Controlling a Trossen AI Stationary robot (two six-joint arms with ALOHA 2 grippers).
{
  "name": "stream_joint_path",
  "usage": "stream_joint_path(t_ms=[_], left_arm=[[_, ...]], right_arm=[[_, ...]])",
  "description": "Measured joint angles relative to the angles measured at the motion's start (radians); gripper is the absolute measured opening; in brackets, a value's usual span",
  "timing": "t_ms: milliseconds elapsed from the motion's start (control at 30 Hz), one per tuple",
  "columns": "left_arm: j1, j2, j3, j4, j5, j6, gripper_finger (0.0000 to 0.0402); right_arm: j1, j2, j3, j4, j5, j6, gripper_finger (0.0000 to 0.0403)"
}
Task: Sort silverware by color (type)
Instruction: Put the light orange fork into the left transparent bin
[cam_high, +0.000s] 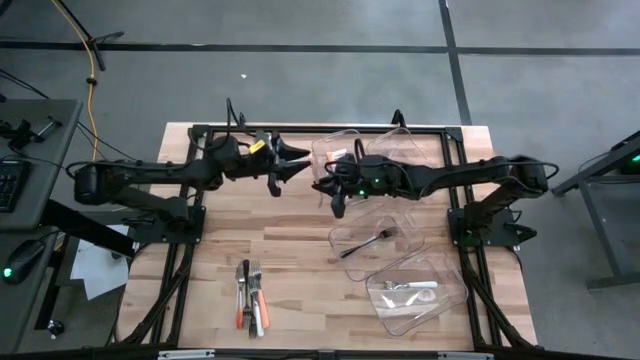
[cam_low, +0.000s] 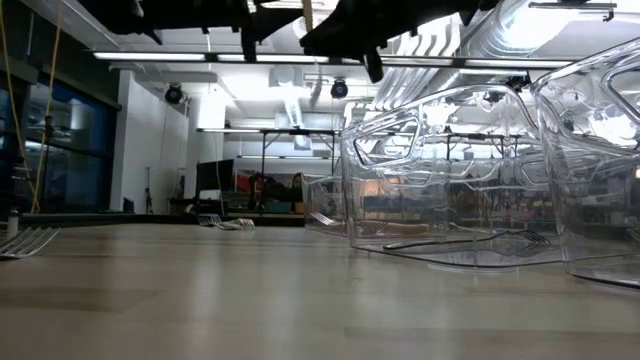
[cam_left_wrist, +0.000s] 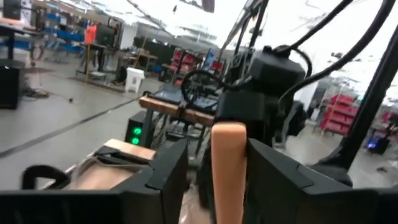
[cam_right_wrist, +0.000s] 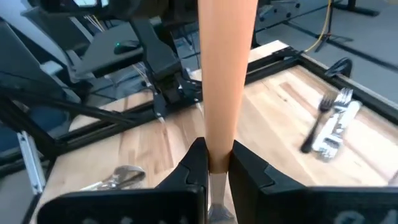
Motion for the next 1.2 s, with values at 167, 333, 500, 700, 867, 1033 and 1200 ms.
stream_joint_path(t_ms=[167,333,500,700,867,1033,1200], left_arm=[[0.020,-0.115,0.000,-0.170,-0.009,0.097,0.0165],[0.038,-0.250,-0.003,-0.389,-0.008,0.147,0.0161],[0.037,-0.365,-0.003,-0.561,-0.008,0.165,0.0153],[0.027,-0.446,-0.105,-0.459,-0.013,0.112,0.0140],[0.016,-0.475,-0.265,-0.186,-0.017,-0.005,0.0130],[0.016,-0.475,-0.336,-0.069,-0.017,-0.037,0.0127],[0.018,-0.474,-0.336,-0.062,-0.017,-0.030,0.0127]], right_arm=[[-0.023,-0.068,0.000,-0.136,0.008,-0.046,0.0022],[-0.045,-0.150,0.000,-0.316,0.057,-0.089,0.0022],[-0.062,-0.224,-0.006,-0.518,0.115,-0.107,0.0022],[-0.079,-0.353,-0.181,-0.507,0.127,-0.034,0.0022],[-0.062,-0.482,-0.331,-0.321,0.111,0.047,0.0022],[-0.047,-0.555,-0.401,-0.130,0.106,0.054,0.0022],[-0.047,-0.562,-0.402,-0.116,0.101,0.054,0.0022]])
